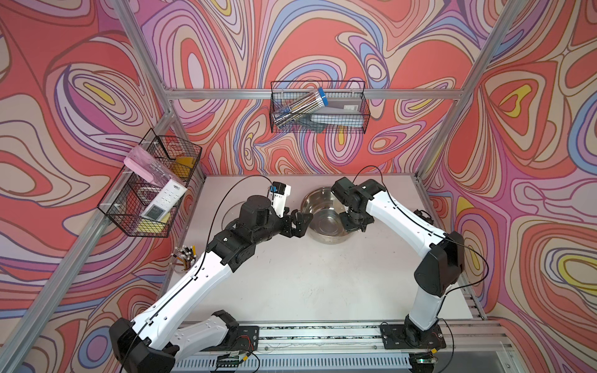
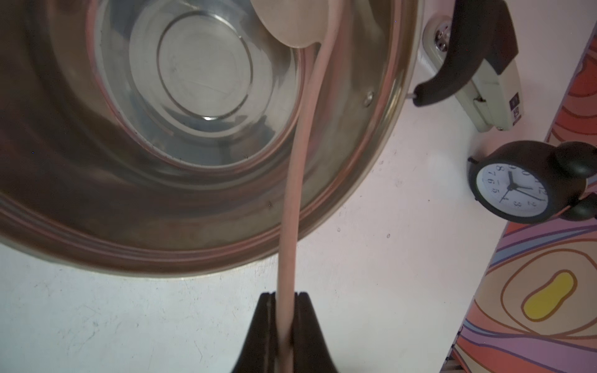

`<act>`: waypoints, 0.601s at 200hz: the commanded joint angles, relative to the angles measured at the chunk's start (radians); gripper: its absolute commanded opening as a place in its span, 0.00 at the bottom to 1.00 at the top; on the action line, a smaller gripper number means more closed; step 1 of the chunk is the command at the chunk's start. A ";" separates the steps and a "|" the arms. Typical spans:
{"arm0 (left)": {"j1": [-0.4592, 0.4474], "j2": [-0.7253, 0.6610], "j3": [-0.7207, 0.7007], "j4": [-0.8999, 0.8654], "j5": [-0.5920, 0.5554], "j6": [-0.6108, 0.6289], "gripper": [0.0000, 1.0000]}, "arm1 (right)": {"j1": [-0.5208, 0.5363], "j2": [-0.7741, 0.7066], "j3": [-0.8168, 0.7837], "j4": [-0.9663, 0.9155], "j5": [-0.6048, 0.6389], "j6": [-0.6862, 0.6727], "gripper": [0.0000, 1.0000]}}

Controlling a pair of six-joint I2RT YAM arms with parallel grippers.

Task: Stir the soup with a spoon
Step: Stir the soup in the pan with a stick.

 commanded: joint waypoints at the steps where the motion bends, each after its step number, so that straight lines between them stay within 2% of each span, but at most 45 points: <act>1: -0.006 -0.006 -0.008 0.019 0.018 -0.001 0.99 | -0.002 0.042 0.083 0.014 -0.021 -0.019 0.00; 49: -0.007 -0.018 -0.027 0.020 0.030 0.034 0.99 | 0.048 0.063 0.114 0.037 -0.164 -0.053 0.00; 120: -0.006 -0.041 -0.040 -0.017 0.098 0.211 0.99 | 0.114 -0.054 -0.009 0.037 -0.182 -0.031 0.00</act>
